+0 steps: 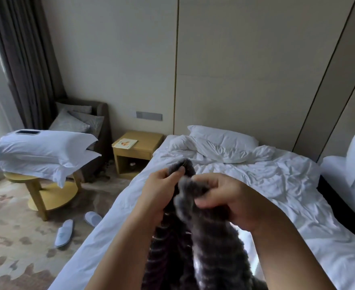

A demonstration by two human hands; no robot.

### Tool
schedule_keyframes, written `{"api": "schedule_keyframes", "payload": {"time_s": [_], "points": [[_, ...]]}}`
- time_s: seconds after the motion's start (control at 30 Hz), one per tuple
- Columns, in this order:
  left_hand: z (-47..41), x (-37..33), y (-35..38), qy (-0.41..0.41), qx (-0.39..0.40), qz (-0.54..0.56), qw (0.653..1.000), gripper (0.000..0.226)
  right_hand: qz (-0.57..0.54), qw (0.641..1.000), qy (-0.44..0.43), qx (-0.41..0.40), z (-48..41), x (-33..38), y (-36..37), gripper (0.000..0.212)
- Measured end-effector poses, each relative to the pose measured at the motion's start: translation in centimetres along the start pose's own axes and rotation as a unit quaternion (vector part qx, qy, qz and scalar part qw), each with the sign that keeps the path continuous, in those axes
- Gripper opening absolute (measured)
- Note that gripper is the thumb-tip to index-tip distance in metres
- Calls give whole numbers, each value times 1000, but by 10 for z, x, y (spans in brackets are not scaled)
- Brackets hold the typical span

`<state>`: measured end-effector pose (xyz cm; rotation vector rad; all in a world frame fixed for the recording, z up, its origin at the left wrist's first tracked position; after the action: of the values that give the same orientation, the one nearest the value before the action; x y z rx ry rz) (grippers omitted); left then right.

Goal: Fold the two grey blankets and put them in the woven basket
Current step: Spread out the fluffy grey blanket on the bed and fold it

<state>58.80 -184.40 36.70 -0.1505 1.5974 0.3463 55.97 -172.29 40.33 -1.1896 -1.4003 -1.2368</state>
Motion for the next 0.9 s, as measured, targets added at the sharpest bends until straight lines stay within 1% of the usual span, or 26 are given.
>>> {"api": "schedule_keyframes", "payload": {"time_s": [0.03, 0.07, 0.1, 0.13, 0.17, 0.2, 0.23, 0.33, 0.4, 0.47, 0.53, 0.6, 0.67, 0.7, 0.73, 0.8, 0.83, 0.9], "points": [[-1, -4, 0, 13, 9, 1, 1000, 17, 24, 999, -12, 38, -1, 6, 9, 17], [-2, -8, 1, 19, 22, 4, 1000, 19, 59, 998, -23, 18, -3, 7, 7, 20], [-2, -12, 4, 23, 34, 6, 999, 24, 109, 992, -25, -57, -5, 8, 0, 21], [-2, -14, 8, 27, 44, -2, 999, 27, 163, 972, -30, -166, -5, 8, -12, 21], [-2, -17, 12, 32, 49, -19, 998, 28, 200, 940, -40, -273, 0, 9, -22, 19], [-2, -19, 15, 39, 47, -36, 997, 28, 209, 914, -53, -343, 5, 9, -30, 17], [-2, -23, 18, 49, 47, -48, 997, 29, 203, 899, -66, -383, 8, 7, -33, 15], [-2, -30, 23, 72, 52, -58, 994, 37, 199, 876, -89, -429, 12, 5, -38, 11], [-1, -37, 28, 85, 75, -79, 990, 45, 181, 861, -101, -464, 15, 7, -41, 8], [0, -40, 32, 103, 82, -92, 987, 45, 175, 853, -94, -483, 16, 9, -45, 10], [-2, -40, 31, 103, 78, -69, 989, 40, 177, 853, -85, -483, 15, 10, -47, 10], [-6, -36, 31, 89, 93, -35, 991, 34, 152, 865, -88, -471, 13, 7, -49, 9], [-10, -31, 28, 72, 119, 1, 990, 28, 113, 884, -85, -446, 10, 3, -53, 9], [-12, -30, 26, 65, 133, 15, 989, 26, 92, 900, -78, -418, 7, 2, -56, 16], [-15, -31, 24, 61, 149, 27, 987, 24, 73, 921, -68, -377, 3, 2, -58, 27], [-21, -39, 18, 62, 178, 41, 981, 17, 37, 966, -39, -253, -5, 8, -59, 51], [-25, -47, 14, 70, 183, 37, 980, 16, 21, 983, -24, -180, -8, 13, -59, 56], [-34, -68, 2, 101, 167, 5, 981, 14, 15, 998, 13, -63, -10, 26, -61, 56]]}}
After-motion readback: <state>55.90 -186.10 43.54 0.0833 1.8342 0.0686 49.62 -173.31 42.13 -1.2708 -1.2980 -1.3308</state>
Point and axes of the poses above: each hand's wrist, its own z-axis away from the middle knuckle, its own y-axis out of the palm, x = y × z, the point moved 6 cm from there along -z, towards the middle knuckle, and after that the axes turned 14 degrees about x, right-handed, at the moved point
